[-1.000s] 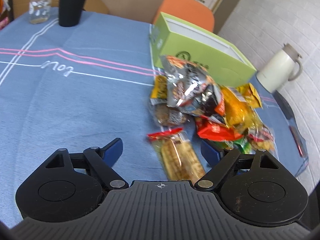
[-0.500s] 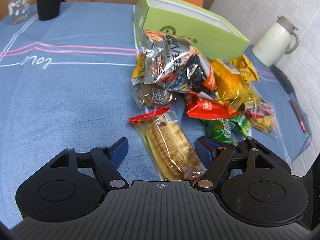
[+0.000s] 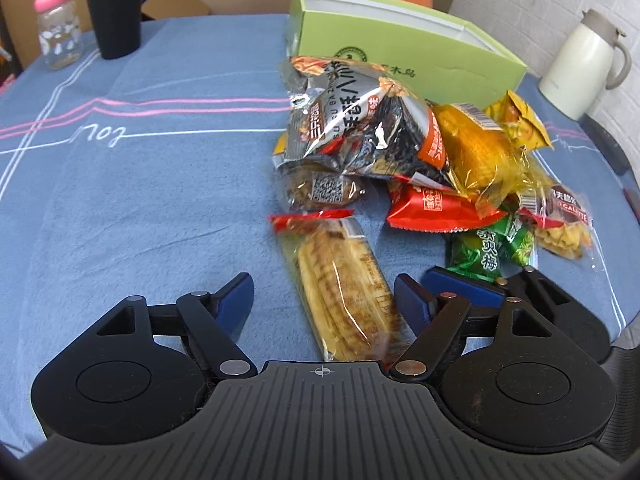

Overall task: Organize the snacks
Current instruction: 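Close the left tool on the clear-wrapped wafer bar and lift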

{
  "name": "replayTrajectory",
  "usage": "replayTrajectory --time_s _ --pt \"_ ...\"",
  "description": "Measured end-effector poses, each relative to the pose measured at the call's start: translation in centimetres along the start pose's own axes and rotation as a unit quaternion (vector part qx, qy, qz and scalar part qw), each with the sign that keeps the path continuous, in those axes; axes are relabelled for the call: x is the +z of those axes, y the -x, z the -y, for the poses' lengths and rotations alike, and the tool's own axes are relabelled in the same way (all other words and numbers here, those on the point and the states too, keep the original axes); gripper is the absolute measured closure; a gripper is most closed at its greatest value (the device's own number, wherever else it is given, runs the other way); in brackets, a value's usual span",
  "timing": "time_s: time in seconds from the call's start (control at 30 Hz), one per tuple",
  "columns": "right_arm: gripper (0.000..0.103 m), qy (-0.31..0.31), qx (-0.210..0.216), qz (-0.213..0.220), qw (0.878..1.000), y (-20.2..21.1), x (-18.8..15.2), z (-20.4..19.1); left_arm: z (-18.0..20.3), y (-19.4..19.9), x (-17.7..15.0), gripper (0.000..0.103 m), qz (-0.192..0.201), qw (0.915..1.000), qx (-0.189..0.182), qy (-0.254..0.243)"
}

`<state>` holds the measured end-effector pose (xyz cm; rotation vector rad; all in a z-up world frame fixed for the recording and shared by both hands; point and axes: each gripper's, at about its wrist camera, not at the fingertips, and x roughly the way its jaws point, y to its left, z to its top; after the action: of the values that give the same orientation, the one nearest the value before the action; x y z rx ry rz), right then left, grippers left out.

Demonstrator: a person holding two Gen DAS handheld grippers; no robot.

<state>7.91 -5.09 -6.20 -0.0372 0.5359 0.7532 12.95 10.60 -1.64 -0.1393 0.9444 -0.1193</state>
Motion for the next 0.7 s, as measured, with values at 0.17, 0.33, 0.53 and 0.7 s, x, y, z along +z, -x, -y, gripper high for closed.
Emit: replayTrajectory --time_s 0.17,0.33,0.53,0.7 --pt "0.001 0.025 0.02 0.001 0.999 1.0 -0.5 -0.4 -0.1 1.1 -0.9 0.045 0.02 0.9996 -0.013 0.012" --pt "0.001 0.043 -0.008 0.022 0.999 1.3 -0.5 -1.6 -0.5 0.7 -0.4 0.049 0.005 0.9997 -0.024 0.0" --pt "0.002 0.045 -0.033 0.018 0.998 0.4 0.5 -2.5 -1.4 0.3 1.7 0.05 0.0 0.9978 -0.059 -0.031" --pt "0.004 0.043 -0.045 0.007 0.998 -0.8 0.6 -3.3 -2.6 0.3 0.8 0.052 0.006 0.9959 -0.082 -0.039"
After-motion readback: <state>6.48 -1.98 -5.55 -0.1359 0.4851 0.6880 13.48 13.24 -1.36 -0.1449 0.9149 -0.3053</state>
